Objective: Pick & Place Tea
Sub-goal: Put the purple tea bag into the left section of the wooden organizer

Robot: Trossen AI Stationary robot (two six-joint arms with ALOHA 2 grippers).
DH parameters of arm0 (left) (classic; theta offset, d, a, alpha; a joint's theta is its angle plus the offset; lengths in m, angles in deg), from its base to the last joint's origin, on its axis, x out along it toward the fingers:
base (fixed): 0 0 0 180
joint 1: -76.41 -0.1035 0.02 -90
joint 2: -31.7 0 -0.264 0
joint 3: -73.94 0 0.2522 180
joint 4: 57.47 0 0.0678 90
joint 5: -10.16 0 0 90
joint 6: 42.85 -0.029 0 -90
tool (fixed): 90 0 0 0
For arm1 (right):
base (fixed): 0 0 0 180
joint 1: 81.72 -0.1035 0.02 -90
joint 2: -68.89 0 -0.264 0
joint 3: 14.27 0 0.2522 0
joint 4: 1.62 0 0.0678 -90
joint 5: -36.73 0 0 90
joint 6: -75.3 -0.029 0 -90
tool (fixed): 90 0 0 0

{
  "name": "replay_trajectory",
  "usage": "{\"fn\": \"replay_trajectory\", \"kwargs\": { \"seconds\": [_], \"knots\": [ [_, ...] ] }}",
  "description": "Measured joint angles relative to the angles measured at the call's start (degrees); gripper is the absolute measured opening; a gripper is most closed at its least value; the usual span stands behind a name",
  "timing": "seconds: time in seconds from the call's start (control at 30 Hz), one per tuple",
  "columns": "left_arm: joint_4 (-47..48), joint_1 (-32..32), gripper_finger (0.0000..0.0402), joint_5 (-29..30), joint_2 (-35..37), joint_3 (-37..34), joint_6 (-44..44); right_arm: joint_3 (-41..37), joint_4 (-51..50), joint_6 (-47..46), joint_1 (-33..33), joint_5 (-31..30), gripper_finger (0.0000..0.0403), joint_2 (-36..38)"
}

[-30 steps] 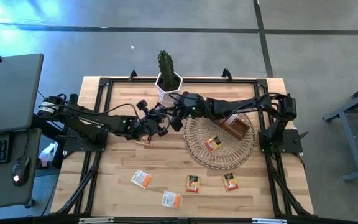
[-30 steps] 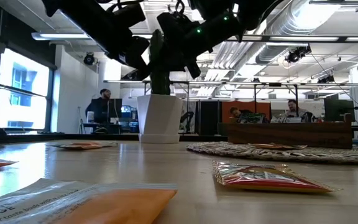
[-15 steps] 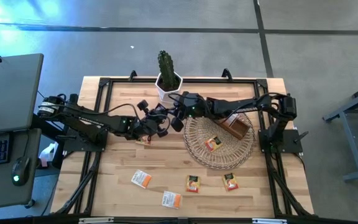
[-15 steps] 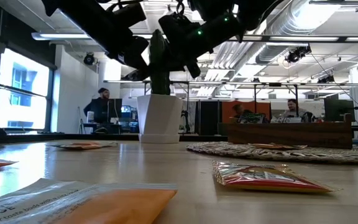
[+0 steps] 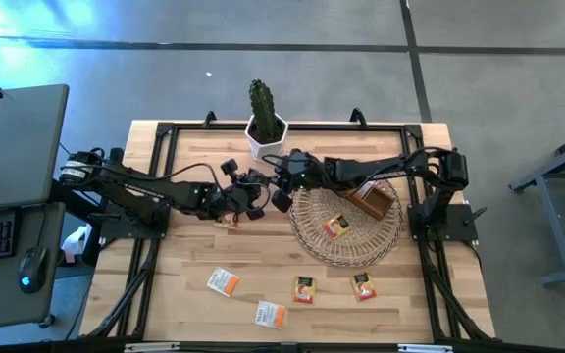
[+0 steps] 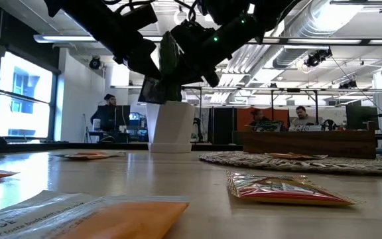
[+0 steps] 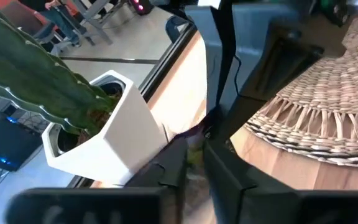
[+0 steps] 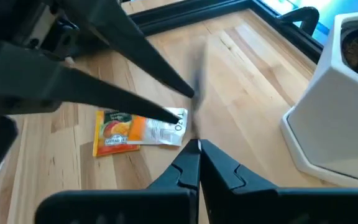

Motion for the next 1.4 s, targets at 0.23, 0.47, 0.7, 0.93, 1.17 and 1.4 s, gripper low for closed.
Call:
{"fn": "replay_trajectory", "kwargs": {
  "seconds": [0.23, 0.47, 0.7, 0.93, 1.17, 1.4],
  "knots": [
    [0.04, 0.00, 0.0150, 0.18, 0.00, 0.00, 0.18, 0.00, -3.33, 0.00, -0.79, -0.64, 0.0001, 0.00],
    [0.12, 0.02, 0.0183, 0.00, 0.00, 0.00, 0.24, -0.11, -19.69, 0.00, -0.53, -2.68, 0.0000, 4.44],
    [0.49, 0.00, 0.0184, -0.04, 0.00, 0.00, 0.22, 6.17, -46.09, 3.48, 1.81, -4.84, 0.0000, 18.46],
    [-0.04, 0.00, 0.0184, 0.05, 0.00, 0.02, 0.22, 10.09, -69.63, -0.39, 6.56, -4.21, 0.0000, 19.39],
    [-0.07, 0.00, 0.0184, 0.02, 0.00, 0.00, 0.22, 8.83, -71.30, 6.09, 11.58, 1.64, 0.0000, 13.22],
    [0.02, 0.00, 0.0184, 0.28, 0.00, 0.01, 0.22, 9.07, -73.01, 8.88, 15.76, 3.20, 0.0000, 9.21]
  ]
}}
